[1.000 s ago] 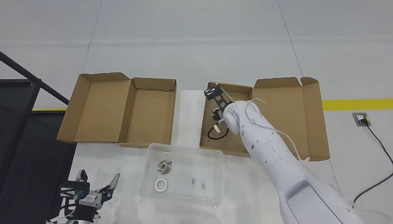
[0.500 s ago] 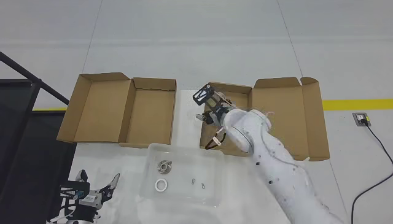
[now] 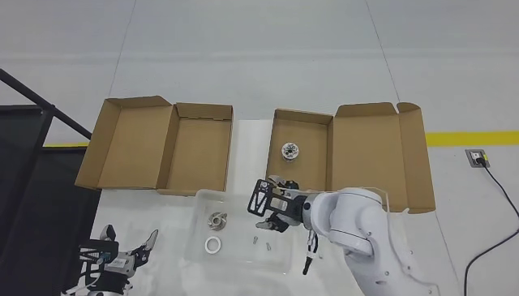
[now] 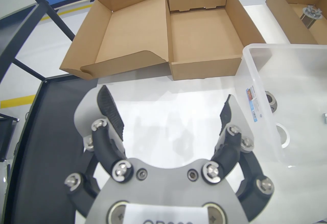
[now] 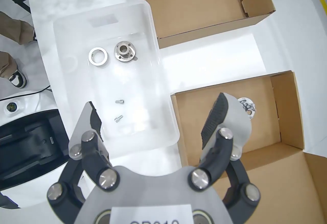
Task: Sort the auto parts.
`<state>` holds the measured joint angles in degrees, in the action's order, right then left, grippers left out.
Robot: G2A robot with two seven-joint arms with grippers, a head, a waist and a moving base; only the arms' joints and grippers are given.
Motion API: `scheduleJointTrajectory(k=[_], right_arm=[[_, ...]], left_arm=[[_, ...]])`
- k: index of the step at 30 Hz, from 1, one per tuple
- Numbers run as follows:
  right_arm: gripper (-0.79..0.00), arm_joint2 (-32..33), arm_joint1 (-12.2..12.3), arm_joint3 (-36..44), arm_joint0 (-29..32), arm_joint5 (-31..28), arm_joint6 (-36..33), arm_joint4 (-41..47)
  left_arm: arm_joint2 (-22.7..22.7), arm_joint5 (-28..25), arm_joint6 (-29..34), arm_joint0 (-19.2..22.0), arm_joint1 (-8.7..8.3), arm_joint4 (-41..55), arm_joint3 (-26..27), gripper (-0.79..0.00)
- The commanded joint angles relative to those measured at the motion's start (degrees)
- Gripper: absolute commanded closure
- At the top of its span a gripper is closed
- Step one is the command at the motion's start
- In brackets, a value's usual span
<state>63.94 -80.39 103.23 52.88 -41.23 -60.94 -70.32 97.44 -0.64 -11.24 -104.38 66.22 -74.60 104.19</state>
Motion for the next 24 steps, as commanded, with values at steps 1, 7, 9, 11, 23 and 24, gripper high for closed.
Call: scheduleJointTrajectory(k=[1,7,9,11,23,24], right_arm=[[-0.785,-0.03,-0.01,0.0,-0.02,0.05,0.03,-0.1],[-0.785,-0.03,-0.01,0.0,-0.02,0.05,0.03,-0.1],[-0.785,-0.35,0.0,-0.38,0.27,-0.49,0.38,0.35],[-0.785,-1.61,0.07,-2.24,0.17,-2.45,2.21,0.65],[-0.785,-17.99,-2.29,-4.0,0.16,16.97,-4.37,-15.14],[-0.785,-18.91,-2.66,-4.41,-0.02,19.9,-5.99,-16.01]], left_arm=[[0.0,0.0,0.0,0.0,0.0,0.0,0.0,-0.785],[0.0,0.0,0.0,0.0,0.0,0.0,0.0,-0.785],[0.0,0.0,0.0,0.0,0.0,0.0,0.0,-0.785],[0.0,0.0,0.0,0.0,0.0,0.0,0.0,-0.785],[0.0,0.0,0.0,0.0,0.0,0.0,0.0,-0.785],[0.0,0.0,0.0,0.0,0.0,0.0,0.0,-0.785]])
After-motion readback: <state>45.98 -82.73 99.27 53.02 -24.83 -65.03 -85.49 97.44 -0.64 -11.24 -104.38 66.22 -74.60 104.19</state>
